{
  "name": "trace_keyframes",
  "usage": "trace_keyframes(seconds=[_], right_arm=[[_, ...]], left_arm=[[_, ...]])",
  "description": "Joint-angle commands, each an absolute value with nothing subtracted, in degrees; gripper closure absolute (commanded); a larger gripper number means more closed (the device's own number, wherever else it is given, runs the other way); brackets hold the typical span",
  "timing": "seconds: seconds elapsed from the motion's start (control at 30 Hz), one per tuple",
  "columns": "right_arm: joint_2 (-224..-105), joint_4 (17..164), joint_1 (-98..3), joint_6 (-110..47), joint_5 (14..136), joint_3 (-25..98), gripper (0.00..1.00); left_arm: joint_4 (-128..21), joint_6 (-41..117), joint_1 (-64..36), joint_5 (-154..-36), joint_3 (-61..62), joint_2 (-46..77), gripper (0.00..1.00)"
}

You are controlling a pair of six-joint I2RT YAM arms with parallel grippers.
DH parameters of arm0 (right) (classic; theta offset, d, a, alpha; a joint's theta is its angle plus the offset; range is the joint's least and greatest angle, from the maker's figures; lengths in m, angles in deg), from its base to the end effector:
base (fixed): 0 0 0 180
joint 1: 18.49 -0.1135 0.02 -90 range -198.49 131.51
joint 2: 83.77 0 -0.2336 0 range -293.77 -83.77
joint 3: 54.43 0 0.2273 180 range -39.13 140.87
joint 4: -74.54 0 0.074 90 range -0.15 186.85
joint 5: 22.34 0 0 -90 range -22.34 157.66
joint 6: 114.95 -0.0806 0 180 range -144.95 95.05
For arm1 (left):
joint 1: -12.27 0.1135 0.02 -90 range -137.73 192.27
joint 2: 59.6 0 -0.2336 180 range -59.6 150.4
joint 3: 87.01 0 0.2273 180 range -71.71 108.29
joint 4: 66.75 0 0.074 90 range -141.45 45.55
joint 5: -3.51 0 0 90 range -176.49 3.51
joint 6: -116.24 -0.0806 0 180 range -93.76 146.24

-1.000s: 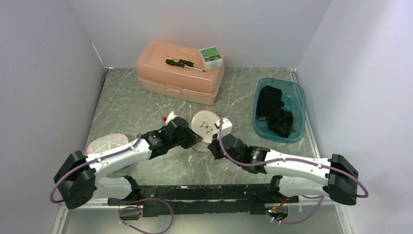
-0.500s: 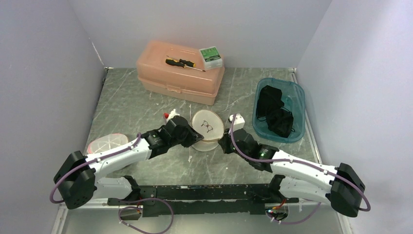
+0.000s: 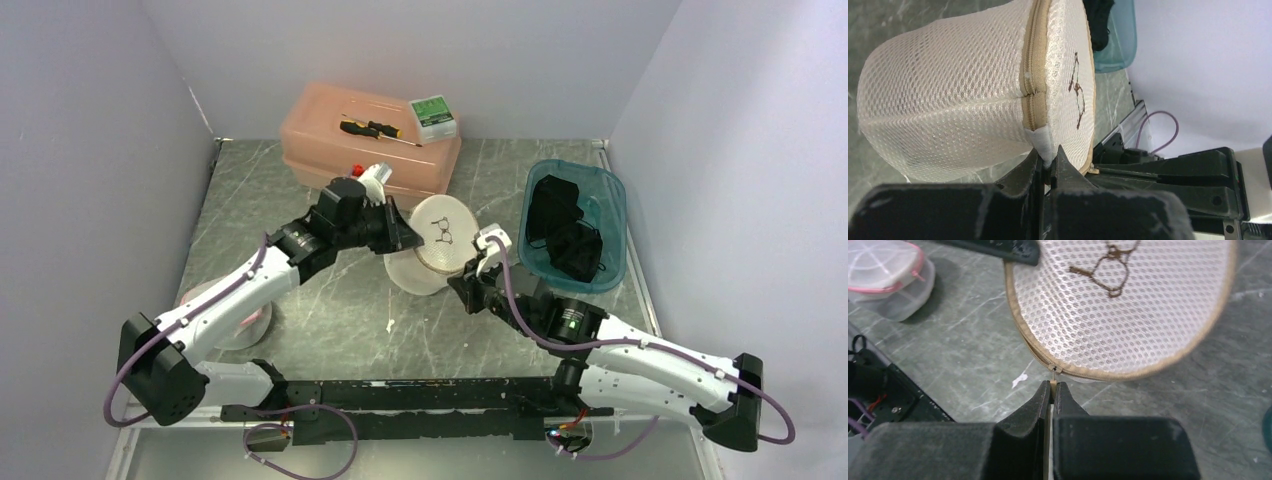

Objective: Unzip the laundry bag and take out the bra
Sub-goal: Unzip the laundry bag at the center of the board.

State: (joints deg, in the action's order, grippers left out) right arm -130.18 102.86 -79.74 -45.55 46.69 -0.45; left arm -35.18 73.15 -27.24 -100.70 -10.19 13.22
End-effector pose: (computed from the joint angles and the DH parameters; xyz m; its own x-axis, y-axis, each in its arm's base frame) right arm 0.1330 0.1824 0.2598 -0.3909 -0.0295 -0.9200 -0.5557 0.8044 0.2103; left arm 0.2286 -0.2141 0.2821 -0.8169 -0.2439 -0.5226 0.2752 0.6314 -0.7250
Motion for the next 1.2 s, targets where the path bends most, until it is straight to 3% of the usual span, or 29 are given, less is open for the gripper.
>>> trace_keyframes(seconds=[0.0,0.27,0.33,0.6,0.67,0.7,0.83,1.0,1.17], right_arm=[[-129.90,103.58,-82.60,-44.96,47.40,1.73,1.00],[-134.21,96.34,-84.60,-48.08,49.22,-4.34,1.00],[-135.34,94.66,-84.66,-48.02,49.27,-5.74,1.00],[-138.51,92.63,-84.65,-50.04,49.29,-7.58,1.00],[-138.00,93.22,-84.62,-49.92,49.06,-7.43,1.00],[-137.73,93.70,-84.62,-49.91,48.93,-7.24,1.00],[-137.19,94.50,-84.61,-50.18,48.11,-6.68,1.00],[-138.08,93.42,-84.62,-51.25,47.18,-6.79,1.00],[-139.14,93.29,-84.65,-51.32,46.93,-6.52,1.00]], left_arm=[[-31.84,60.12,-26.67,-107.78,-4.60,13.70,0.96],[-47.49,59.75,-23.69,-120.76,-19.45,18.16,0.97],[-51.79,61.41,-23.45,-120.49,-22.94,17.96,0.92],[-51.55,68.23,-22.81,-112.80,-27.10,11.31,0.42],[-50.75,71.23,-22.80,-110.96,-28.67,7.48,0.15],[-49.69,73.19,-22.81,-109.70,-29.52,5.68,0.06],[-54.08,84.84,-25.10,-104.97,-35.50,-0.72,0.05],[-57.06,98.10,-36.21,-88.90,-41.15,-2.70,0.05],[-63.66,105.54,-40.89,-82.48,-43.56,1.01,0.22]])
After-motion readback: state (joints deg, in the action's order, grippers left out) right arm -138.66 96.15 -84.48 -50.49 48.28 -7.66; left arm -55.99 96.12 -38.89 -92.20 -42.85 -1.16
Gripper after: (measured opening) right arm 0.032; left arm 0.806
